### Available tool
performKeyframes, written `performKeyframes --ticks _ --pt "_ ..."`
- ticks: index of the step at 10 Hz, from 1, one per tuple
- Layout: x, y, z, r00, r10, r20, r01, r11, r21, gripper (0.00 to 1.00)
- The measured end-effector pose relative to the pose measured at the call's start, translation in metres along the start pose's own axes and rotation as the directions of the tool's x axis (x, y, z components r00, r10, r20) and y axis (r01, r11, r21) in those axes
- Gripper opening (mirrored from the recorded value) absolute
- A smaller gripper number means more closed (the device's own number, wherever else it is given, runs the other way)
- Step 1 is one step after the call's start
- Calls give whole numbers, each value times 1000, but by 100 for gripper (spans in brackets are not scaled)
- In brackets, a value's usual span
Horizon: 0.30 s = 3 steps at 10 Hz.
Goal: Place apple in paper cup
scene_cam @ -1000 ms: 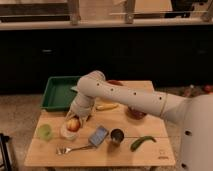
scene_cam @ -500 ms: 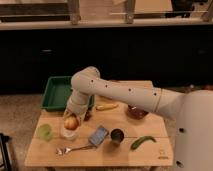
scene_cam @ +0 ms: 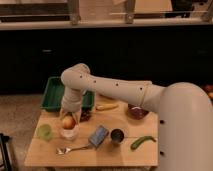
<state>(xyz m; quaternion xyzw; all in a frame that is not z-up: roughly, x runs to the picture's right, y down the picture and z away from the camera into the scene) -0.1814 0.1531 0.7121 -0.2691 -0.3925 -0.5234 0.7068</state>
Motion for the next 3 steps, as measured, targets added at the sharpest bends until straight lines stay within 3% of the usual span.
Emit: performKeyframes --ticks 3 --pt "4 4 7 1000 4 13 -4 1000 -30 0"
